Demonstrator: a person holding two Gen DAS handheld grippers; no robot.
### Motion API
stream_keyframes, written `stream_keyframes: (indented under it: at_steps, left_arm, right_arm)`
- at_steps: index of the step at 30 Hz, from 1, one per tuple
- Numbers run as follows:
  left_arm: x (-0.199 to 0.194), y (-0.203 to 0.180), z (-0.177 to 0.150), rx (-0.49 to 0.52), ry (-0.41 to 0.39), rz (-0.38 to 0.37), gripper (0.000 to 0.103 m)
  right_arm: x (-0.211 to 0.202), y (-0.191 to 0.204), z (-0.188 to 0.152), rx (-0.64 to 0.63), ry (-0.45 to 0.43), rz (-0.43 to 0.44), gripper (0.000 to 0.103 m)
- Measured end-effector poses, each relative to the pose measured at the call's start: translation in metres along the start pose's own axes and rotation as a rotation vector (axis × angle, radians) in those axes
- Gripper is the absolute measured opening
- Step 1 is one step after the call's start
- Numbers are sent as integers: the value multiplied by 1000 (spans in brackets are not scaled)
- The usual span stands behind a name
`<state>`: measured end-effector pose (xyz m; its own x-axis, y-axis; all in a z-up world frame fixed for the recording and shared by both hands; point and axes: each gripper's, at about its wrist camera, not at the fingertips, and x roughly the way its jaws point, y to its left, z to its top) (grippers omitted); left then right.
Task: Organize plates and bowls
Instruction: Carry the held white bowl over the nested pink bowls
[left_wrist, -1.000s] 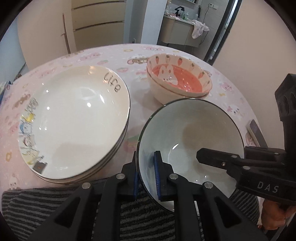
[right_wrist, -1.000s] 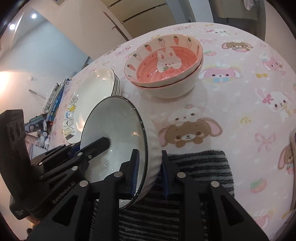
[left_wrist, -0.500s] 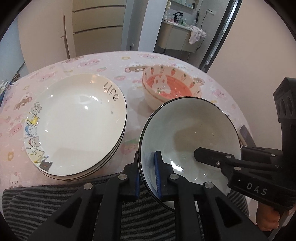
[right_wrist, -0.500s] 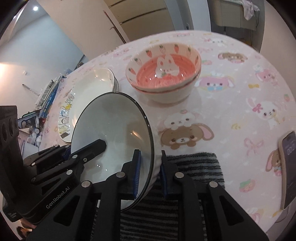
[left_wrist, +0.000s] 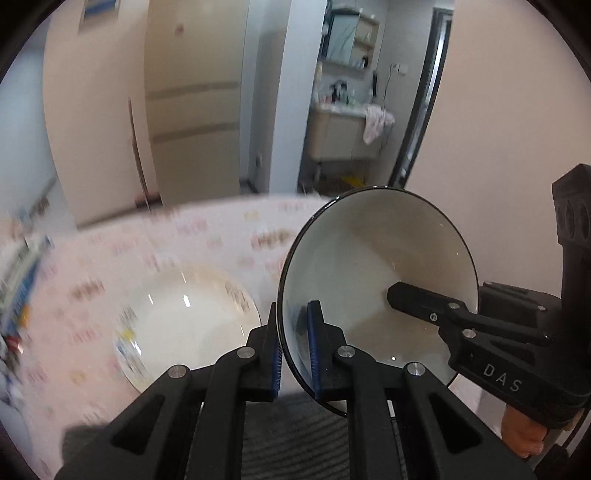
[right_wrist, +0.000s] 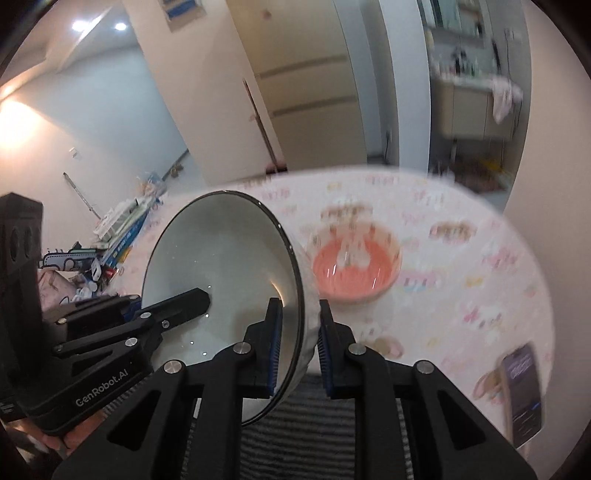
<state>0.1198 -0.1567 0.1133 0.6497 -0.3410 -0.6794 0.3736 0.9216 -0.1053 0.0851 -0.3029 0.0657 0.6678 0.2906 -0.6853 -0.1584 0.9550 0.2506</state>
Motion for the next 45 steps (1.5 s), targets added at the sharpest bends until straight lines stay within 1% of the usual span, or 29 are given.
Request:
stream_keyframes:
  at_steps: [2, 3, 5, 6, 7, 9, 11, 13, 14, 17, 22, 26, 28, 30, 31, 36, 38, 40, 42, 45]
  left_arm:
    - [-3, -4, 19, 8, -35, 5, 13]
    - [-2, -3, 25, 2, -39, -5, 13]
    - [7, -2, 40, -20, -25, -50, 13]
    - [14, -2, 44, -27, -22, -47, 13]
    - [22, -6, 47, -19, -23, -29, 13]
    - [40, -8, 50, -26, -3, -29, 13]
    - [61, -7, 50, -39, 26, -30, 13]
    - [80, -7, 49, -34, 52, -24, 13]
    - [90, -7, 48, -32, 69, -21, 13]
    - [116, -6, 42, -24, 111, -10, 13]
    - [152, -4, 30, -43, 173, -25, 13]
    - [169, -5, 22, -36, 172, -39, 13]
    - [172, -8, 19, -50, 138, -48, 13]
    - [175, -16, 17, -14, 104, -29, 13]
    - [176, -17, 16, -12, 98, -26, 13]
    - [192, -14, 13, -22, 127, -26, 13]
    - [196, -13, 11, -24, 130, -24, 13]
    - [199, -13, 10, -19, 136, -10, 13]
    - [201, -13, 8, -23, 136, 10, 13]
    - [204, -7, 9, -41, 145, 8, 13]
  right_arm:
    - [-7, -6, 15, 30, -35, 21, 17]
    - [-9, -10, 23, 42, -52, 26, 17]
    - [-10, -17, 34, 63, -83, 9, 17]
    - [-8, -21, 39, 72, -93, -3, 17]
    - [-4, -24, 42, 79, -90, -4, 17]
    - [10, -33, 47, 97, -53, -26, 17]
    - [28, -47, 46, 123, 4, -9, 17]
    - [45, -65, 43, 159, 78, 35, 18]
    - [54, -71, 41, 168, 99, 37, 18]
    - [75, -80, 35, 177, 124, 12, 18]
    - [104, -93, 29, 200, 149, -35, 18]
    - [116, -102, 22, 217, 142, -74, 18]
    - [114, -105, 18, 244, 126, -83, 18]
    - [112, -104, 16, 238, 96, -105, 18]
    - [113, -105, 16, 236, 87, -115, 19]
    - [124, -115, 15, 252, 97, -91, 19]
    - [125, -117, 12, 253, 56, -74, 20]
    - [128, -115, 8, 240, 35, -83, 22]
    - [134, -110, 4, 213, 44, -113, 22]
    - [140, -107, 3, 202, 42, -112, 23]
